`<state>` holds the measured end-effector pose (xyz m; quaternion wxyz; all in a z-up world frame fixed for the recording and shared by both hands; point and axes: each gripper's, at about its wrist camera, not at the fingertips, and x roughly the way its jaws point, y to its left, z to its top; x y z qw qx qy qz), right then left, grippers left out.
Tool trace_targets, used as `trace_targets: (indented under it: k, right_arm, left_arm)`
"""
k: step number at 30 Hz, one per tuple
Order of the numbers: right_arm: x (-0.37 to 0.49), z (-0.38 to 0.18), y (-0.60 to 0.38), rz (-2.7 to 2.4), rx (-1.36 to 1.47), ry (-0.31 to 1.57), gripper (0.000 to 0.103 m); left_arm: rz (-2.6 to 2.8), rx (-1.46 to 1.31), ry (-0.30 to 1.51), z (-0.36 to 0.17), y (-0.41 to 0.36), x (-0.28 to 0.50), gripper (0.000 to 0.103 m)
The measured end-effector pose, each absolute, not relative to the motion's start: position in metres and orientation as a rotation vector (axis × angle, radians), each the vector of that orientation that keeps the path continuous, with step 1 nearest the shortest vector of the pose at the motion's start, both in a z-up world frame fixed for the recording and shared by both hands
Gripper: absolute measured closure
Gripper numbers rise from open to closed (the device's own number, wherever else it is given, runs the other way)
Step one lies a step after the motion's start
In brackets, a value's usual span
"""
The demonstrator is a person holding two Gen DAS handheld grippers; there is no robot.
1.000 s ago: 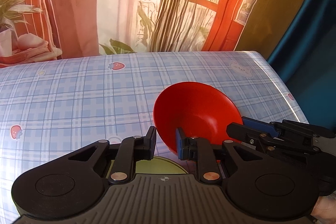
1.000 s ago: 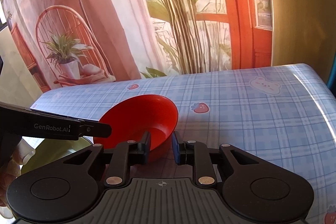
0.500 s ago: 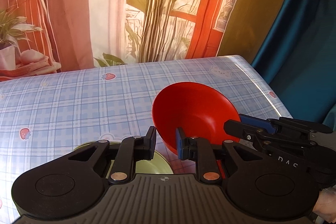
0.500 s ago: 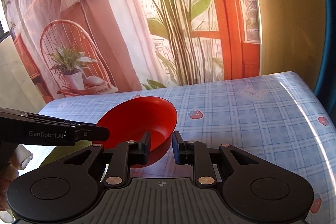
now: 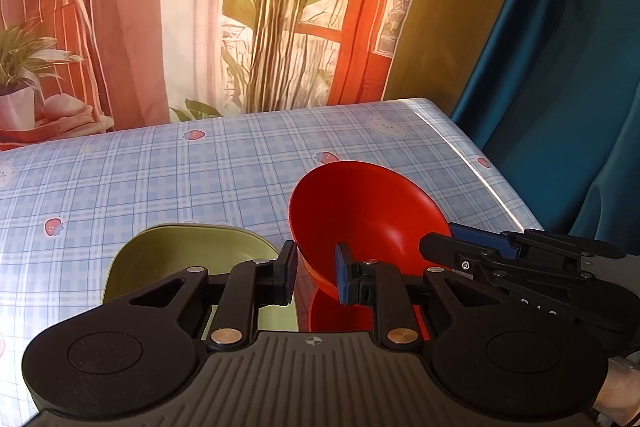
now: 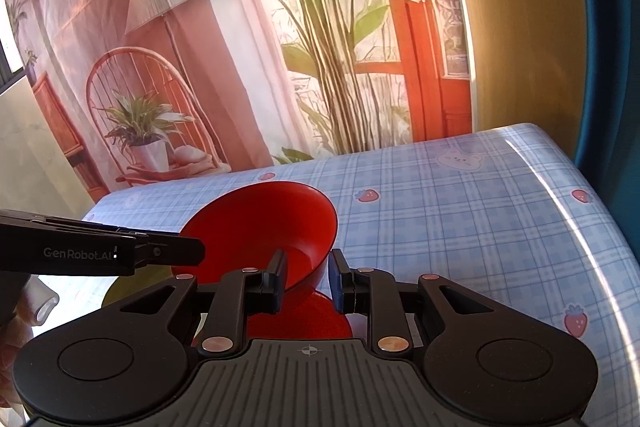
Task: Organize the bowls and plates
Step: 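Carry the red bowl with the left tool toward the other red bowls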
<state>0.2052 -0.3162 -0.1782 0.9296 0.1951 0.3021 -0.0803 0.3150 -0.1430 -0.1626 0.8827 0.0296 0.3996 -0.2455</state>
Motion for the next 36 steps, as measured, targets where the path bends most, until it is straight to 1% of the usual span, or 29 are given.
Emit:
trace_targets:
  k: [14,36]
  right_arm:
    - [0.173,-0.184,-0.306,-0.178,0.421,0.633,0.081]
    - [0.164,-0.204,-0.303,-0.188,0.428,0.672,0.08]
  left_arm:
    - [-0.526,0.07,0.851,-0.165,-0.139,0.289,0.082]
    - [-0.544,0.095,0.901,-0.184,-0.144,0.285,0.081]
